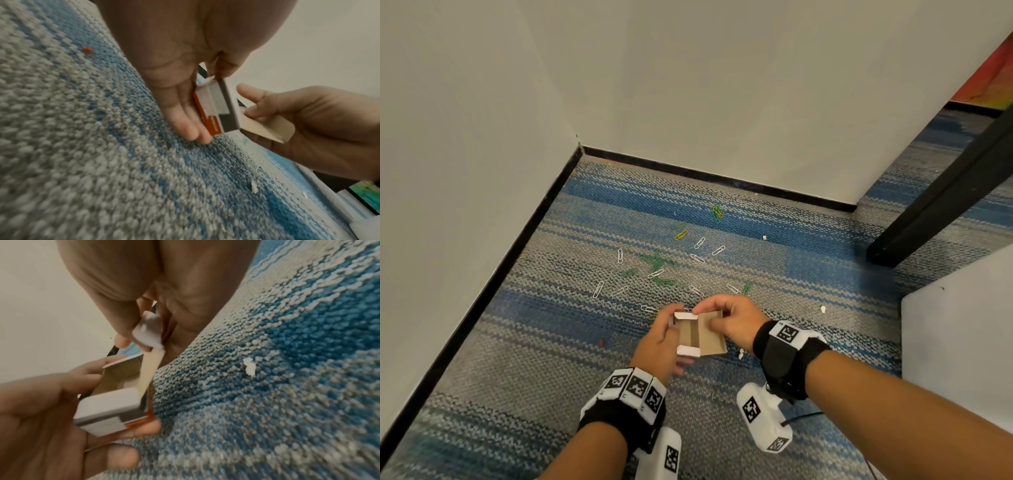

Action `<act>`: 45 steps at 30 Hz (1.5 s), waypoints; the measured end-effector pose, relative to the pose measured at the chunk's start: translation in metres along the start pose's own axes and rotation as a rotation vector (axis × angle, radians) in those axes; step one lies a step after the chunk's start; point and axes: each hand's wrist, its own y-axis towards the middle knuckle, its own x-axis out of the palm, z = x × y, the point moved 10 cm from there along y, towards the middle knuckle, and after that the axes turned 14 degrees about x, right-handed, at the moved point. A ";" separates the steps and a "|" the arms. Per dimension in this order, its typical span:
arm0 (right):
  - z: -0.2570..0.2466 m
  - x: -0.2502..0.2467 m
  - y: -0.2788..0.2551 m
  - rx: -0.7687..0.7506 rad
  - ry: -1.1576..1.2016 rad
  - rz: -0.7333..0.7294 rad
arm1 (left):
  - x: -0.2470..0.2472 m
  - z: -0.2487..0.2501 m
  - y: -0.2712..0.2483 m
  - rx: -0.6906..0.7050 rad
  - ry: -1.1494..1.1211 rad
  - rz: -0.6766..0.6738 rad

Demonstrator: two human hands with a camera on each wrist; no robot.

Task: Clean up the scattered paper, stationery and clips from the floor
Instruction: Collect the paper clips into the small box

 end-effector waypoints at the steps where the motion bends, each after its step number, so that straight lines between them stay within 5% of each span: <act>1: -0.002 0.000 0.000 -0.005 -0.009 0.002 | -0.003 0.002 0.003 0.030 0.064 0.023; 7: -0.019 0.002 0.003 -0.088 -0.113 0.052 | -0.014 0.015 0.005 0.177 0.425 0.040; 13: -0.041 0.018 0.002 -0.189 -0.363 0.063 | 0.007 0.002 -0.001 0.146 0.465 -0.149; 20: -0.031 0.024 0.007 -0.077 -0.338 -0.090 | -0.001 0.001 0.002 0.131 0.496 -0.162; 24: -0.050 -0.048 0.028 -0.089 -0.075 0.195 | -0.031 0.022 0.027 0.137 0.520 -0.129; 30: -0.055 -0.161 0.067 -0.005 -0.436 0.637 | -0.071 0.076 0.110 0.312 0.791 -0.003; 36: -0.046 -0.175 0.105 0.115 -0.887 0.513 | -0.065 0.105 0.189 0.341 0.977 -0.125; 40: -0.051 -0.174 0.110 0.015 -0.778 0.537 | -0.069 0.107 0.225 0.328 0.976 -0.052; 45: -0.057 -0.175 0.116 0.030 -0.702 0.522 | -0.047 0.091 0.249 0.256 1.011 -0.128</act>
